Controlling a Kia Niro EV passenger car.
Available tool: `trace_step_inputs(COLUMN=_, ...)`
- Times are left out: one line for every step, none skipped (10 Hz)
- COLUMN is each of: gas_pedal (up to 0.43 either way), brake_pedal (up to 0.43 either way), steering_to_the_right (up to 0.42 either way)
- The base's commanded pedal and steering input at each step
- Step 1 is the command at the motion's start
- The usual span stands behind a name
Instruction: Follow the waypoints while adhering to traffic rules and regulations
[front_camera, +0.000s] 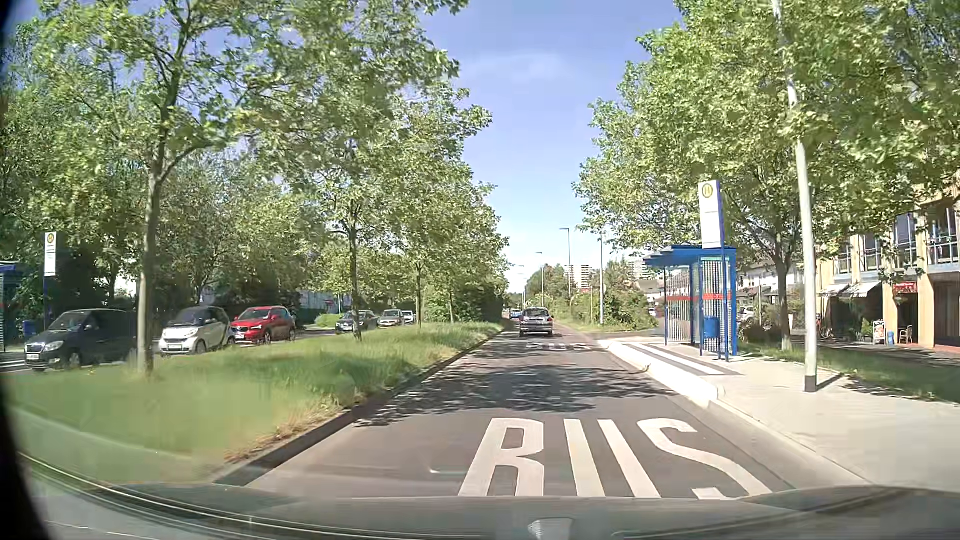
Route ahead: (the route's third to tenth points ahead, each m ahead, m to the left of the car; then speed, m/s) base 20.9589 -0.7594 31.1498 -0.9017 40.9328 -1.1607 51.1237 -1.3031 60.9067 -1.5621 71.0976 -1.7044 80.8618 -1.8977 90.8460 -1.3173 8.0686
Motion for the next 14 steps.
trace_step_inputs(gas_pedal=0.37, brake_pedal=0.03, steering_to_the_right=0.018)
trace_step_inputs(gas_pedal=0.37, brake_pedal=0.03, steering_to_the_right=0.016)
trace_step_inputs(gas_pedal=0.37, brake_pedal=0.03, steering_to_the_right=0.016)
trace_step_inputs(gas_pedal=0.37, brake_pedal=0.03, steering_to_the_right=0.016)
trace_step_inputs(gas_pedal=0.37, brake_pedal=0.03, steering_to_the_right=0.016)
trace_step_inputs(gas_pedal=0.37, brake_pedal=0.03, steering_to_the_right=0.016)
trace_step_inputs(gas_pedal=0.37, brake_pedal=0.03, steering_to_the_right=0.016)
trace_step_inputs(gas_pedal=0.37, brake_pedal=0.03, steering_to_the_right=0.016)
trace_step_inputs(gas_pedal=0.37, brake_pedal=0.03, steering_to_the_right=0.016)
trace_step_inputs(gas_pedal=0.37, brake_pedal=0.03, steering_to_the_right=0.015)
trace_step_inputs(gas_pedal=0.37, brake_pedal=0.03, steering_to_the_right=0.015)
trace_step_inputs(gas_pedal=0.37, brake_pedal=0.03, steering_to_the_right=0.013)
trace_step_inputs(gas_pedal=0.37, brake_pedal=0.03, steering_to_the_right=0.01)
trace_step_inputs(gas_pedal=0.37, brake_pedal=0.03, steering_to_the_right=0.009)
